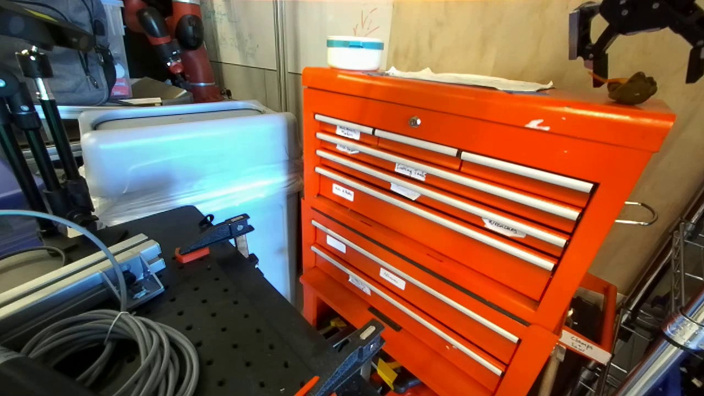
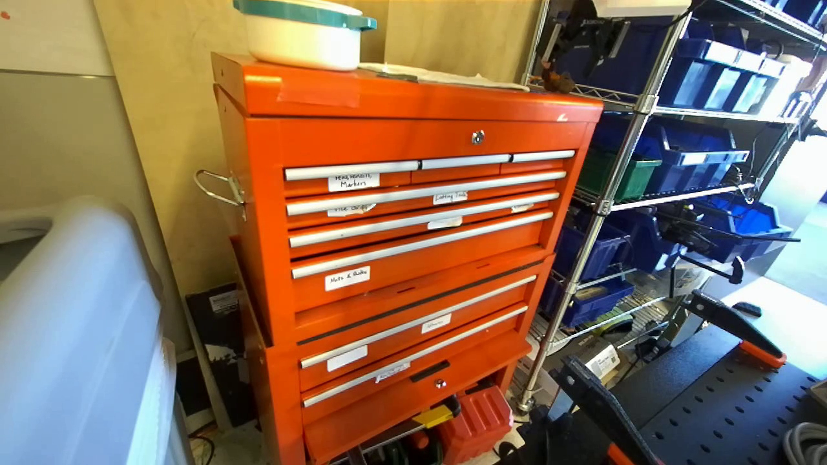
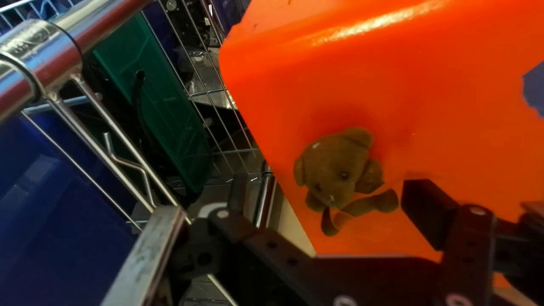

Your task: Put the brown doll in the white bowl

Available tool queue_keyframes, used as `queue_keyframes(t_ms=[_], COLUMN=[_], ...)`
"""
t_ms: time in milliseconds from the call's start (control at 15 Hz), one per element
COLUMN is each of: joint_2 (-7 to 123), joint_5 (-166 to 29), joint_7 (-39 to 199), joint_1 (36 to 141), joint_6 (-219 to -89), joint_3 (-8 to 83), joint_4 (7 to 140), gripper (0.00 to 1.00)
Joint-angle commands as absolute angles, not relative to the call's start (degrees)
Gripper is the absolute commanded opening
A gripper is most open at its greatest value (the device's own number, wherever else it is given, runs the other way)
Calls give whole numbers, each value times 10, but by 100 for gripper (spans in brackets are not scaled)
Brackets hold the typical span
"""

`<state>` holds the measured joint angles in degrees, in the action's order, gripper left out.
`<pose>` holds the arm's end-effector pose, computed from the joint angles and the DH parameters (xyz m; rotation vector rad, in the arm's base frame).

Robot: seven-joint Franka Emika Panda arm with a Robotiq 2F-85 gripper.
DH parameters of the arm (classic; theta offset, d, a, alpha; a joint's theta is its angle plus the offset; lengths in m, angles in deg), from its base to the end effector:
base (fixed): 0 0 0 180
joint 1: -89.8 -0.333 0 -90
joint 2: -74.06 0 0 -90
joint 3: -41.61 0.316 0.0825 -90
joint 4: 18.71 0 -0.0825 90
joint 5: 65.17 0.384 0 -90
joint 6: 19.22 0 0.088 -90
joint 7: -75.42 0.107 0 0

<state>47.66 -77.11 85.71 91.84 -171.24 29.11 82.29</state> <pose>0.6769 -0.1514 0.3565 2.8178 -0.3209 0.6124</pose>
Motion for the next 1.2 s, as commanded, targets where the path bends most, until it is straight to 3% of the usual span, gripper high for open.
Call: queue_keyframes(t_ms=[0, 533, 1133], joint_2=[459, 486, 605], joint_5=[-770, -766, -730], joint_7=[871, 846, 836], joint_1=[916, 914, 875], joint_6=[-1692, -1693, -1720], joint_3=[289, 307, 392], joint_4=[799, 810, 841], gripper=[60, 2, 4])
